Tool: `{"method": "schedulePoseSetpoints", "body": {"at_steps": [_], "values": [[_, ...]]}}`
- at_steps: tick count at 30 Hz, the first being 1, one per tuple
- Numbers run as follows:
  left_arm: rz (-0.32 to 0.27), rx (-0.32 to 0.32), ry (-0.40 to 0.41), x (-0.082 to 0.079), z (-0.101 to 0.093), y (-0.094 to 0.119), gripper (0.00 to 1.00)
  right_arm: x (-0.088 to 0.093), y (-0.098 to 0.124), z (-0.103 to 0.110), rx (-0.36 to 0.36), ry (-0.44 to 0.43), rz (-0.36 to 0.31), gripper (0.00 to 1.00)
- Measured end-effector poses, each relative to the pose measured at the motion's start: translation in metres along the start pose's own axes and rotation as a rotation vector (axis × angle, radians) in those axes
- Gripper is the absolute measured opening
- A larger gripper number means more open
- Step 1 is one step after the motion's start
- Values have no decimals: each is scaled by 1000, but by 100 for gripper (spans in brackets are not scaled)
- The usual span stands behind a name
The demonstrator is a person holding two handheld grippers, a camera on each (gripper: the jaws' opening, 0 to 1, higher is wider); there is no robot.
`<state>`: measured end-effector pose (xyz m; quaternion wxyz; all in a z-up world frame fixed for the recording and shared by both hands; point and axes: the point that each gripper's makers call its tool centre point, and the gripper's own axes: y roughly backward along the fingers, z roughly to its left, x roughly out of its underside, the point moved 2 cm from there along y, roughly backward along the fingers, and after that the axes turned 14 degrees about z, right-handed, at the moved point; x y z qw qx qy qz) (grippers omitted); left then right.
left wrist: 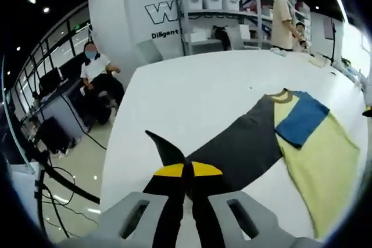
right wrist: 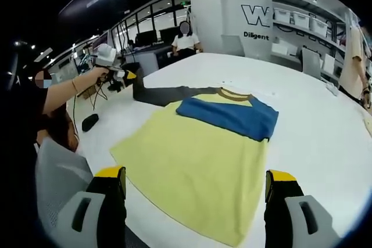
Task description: Fold the garment on the visible template until the final outline fits inside the template.
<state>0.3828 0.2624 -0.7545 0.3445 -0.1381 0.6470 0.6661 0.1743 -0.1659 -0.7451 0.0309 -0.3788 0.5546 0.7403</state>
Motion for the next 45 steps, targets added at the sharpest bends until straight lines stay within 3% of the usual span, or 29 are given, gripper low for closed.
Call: {"method": "schedulePoseSetpoints", "body": {"at_steps": [8,19,21,30,40,45], "values": [[-25,47,-60,-22,-27,3,0,-2,1,1,-2,-3,-12,99],[-52,118,-125,-41,-84,13,0,1,0,6,-8,0,-8,99],[-62,158,-130,-47,-98,13,0,1,0,6,-7,-2,-7,99],[-77,214,-145,-58,-127,17,0,6,-1,9,-16,-13,-1,99],[-104,251,-193,-80,-163,19,0,9,-1,10,-20,-14,4,99],[-119,276,-202,-96,-172,15,0,11,-2,11,-23,-12,11,99]]}}
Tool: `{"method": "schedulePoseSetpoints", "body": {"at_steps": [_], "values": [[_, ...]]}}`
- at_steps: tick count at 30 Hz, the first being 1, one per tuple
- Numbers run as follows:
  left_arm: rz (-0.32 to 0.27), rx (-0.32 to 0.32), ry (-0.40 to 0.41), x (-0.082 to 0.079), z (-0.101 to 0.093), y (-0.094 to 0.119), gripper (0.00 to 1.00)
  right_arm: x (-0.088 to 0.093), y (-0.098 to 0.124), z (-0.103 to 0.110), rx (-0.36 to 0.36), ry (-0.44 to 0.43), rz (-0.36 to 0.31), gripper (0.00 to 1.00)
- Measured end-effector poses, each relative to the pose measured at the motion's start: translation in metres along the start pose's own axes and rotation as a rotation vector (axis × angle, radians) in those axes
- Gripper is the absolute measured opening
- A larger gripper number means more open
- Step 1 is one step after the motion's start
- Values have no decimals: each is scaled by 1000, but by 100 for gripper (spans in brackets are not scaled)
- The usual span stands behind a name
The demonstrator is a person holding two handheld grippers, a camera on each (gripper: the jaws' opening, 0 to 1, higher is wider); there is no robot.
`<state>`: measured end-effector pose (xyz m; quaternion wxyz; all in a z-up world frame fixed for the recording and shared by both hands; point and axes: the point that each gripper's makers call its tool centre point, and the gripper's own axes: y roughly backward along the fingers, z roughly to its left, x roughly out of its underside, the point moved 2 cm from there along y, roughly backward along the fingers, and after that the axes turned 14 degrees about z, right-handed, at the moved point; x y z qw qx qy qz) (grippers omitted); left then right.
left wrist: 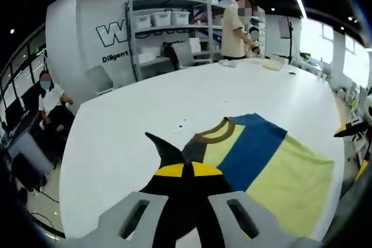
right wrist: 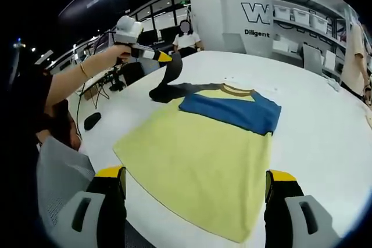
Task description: Fold the garment on the visible template until the final outline fits inside the template.
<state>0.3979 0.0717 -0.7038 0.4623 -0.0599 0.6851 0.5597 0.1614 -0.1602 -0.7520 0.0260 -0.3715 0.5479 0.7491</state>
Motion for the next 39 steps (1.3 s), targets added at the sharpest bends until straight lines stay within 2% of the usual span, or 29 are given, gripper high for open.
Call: {"method": "schedulePoseSetpoints", "body": {"at_steps": [12,17,26,35,39], "values": [[-19,51,-36,-30,-28,-16,0,2,0,-1,-5,4,2,99],[-37,87,-44,-46,-47,-26,0,4,0,-3,-3,6,9,99],[-36,117,-72,-60,-67,-41,0,7,2,-8,3,-2,13,99],[-54,152,-98,-82,-86,-55,0,9,2,-9,-1,-2,16,99],[-56,158,-110,-84,-98,-57,0,11,3,-10,0,-1,19,99]]}}
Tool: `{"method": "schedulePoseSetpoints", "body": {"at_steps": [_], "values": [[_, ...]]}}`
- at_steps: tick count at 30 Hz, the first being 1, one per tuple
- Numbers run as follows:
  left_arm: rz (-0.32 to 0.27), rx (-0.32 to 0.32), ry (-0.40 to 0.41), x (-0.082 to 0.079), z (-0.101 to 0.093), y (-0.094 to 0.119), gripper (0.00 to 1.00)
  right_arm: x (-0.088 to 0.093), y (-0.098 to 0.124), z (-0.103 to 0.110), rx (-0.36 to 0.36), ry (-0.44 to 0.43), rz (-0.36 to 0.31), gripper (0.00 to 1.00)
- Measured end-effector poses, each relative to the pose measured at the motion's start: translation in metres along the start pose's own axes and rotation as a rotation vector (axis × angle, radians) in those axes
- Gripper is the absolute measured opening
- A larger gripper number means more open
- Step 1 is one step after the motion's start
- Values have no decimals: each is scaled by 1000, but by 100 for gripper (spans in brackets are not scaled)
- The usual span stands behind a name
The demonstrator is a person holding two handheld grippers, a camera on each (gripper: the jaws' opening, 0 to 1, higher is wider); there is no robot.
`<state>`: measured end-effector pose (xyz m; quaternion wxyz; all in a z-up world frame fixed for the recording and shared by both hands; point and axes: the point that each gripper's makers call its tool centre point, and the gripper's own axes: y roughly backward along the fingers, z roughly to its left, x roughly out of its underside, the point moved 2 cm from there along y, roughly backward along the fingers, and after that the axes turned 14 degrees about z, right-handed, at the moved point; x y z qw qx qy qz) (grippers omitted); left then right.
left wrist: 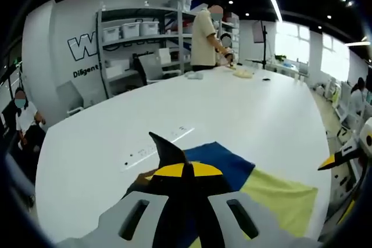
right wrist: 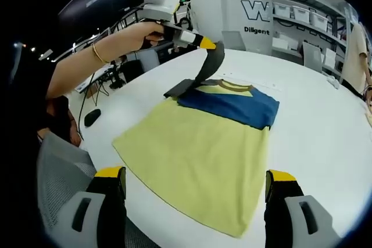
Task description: Fold the garment on the visible template until the final outline fits inside the template.
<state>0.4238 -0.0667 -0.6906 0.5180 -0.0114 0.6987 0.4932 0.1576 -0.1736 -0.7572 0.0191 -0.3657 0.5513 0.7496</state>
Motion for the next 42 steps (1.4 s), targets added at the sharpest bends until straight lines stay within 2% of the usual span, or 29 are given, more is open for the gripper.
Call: {"method": "schedulePoseSetpoints", "body": {"at_steps": [2,10,16,20,24,27,33,42], "values": [[1,10,-5,0,-11,-1,0,1,2,-3,6,-4,-5,99],[28,27,-10,7,-29,-17,0,4,4,-6,14,-19,-12,99],[28,45,-16,1,-44,-23,0,6,5,-6,15,-21,-10,99],[34,52,-16,5,-54,-32,0,5,6,-6,14,-24,-15,99],[53,60,-18,7,-52,-50,0,5,7,-7,14,-27,-17,99],[85,65,-21,19,-64,-64,0,6,8,-9,18,-29,-18,99],[111,80,-24,28,-75,-85,0,7,10,-12,23,-39,-22,99],[132,98,23,35,-80,-116,0,5,13,-17,25,-28,-26,99]]}}
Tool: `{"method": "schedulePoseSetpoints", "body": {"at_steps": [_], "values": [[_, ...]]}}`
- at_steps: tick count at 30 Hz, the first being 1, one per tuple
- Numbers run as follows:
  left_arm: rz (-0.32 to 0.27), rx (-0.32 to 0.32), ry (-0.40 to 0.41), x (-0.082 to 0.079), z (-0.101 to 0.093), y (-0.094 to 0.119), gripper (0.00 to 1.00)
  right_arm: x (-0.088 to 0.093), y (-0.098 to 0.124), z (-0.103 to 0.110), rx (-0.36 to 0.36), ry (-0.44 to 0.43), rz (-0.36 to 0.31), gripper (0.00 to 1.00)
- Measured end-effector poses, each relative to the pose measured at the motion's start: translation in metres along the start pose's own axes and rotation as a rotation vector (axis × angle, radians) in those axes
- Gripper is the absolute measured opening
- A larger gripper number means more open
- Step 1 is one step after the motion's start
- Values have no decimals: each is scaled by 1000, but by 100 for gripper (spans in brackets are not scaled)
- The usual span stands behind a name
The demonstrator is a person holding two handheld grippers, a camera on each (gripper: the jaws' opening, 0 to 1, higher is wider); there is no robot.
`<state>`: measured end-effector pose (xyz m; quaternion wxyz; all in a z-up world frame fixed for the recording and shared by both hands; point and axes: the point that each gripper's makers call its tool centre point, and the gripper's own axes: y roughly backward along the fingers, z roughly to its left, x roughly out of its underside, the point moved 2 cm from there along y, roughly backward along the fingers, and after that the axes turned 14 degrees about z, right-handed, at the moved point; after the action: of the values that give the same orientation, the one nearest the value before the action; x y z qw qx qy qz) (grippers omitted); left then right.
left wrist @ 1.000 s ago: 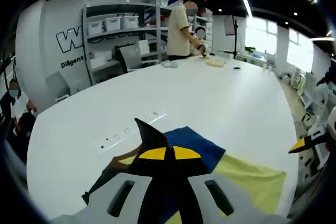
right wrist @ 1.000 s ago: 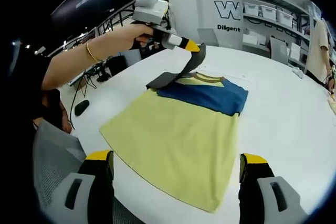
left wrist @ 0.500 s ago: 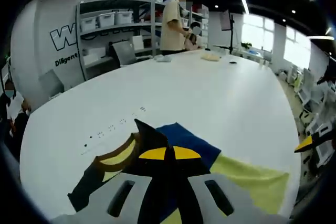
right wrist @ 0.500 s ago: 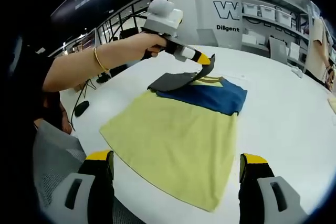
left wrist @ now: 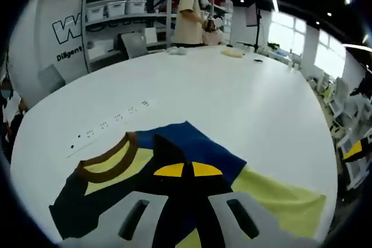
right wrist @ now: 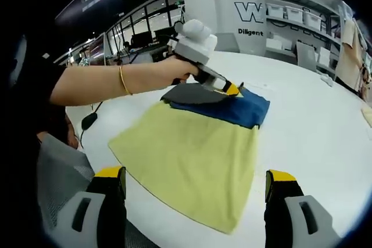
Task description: Fold the garment on the visible template until the final outline fits inside the template.
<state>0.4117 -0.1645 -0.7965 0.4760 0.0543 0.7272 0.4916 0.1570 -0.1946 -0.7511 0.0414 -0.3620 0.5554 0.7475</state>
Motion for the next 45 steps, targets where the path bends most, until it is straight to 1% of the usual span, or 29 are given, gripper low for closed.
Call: {"method": "schedulePoseSetpoints", "body": {"at_steps": [1,3,11,14,16,21,24,26,27,30,31,34,39,43,45], "values": [[14,5,14,2,-1,-5,0,0,1,-1,1,-1,-3,99],[19,10,19,4,-4,-12,0,0,1,-2,3,-2,-3,99],[43,48,41,15,-17,-30,0,2,4,-9,13,-14,-13,99],[56,64,49,19,-21,-33,0,2,3,-10,14,-17,-13,99],[71,91,45,24,-25,-35,0,1,3,-11,14,-15,-10,99],[69,116,52,27,-28,-33,2,-1,1,-10,9,-8,-6,99],[57,111,39,22,-25,-28,9,-2,1,-9,10,-2,-6,99],[40,117,45,18,-24,-23,16,-3,1,-8,10,-1,-8,99],[39,118,48,17,-23,-24,20,-3,1,-8,10,-1,-8,99],[26,111,47,13,-21,-17,39,-5,1,-7,8,-2,-12,99],[22,97,45,11,-17,-15,47,-5,1,-7,8,-2,-12,99],[11,77,52,11,-11,-4,62,-4,0,-8,5,-10,-10,99],[4,65,69,14,1,13,74,-4,-1,-8,2,-19,-8,99],[-12,47,92,20,13,26,86,-5,-4,-10,2,-26,-9,99],[-12,34,97,24,19,32,89,-6,-5,-10,4,-25,-8,99]]}}
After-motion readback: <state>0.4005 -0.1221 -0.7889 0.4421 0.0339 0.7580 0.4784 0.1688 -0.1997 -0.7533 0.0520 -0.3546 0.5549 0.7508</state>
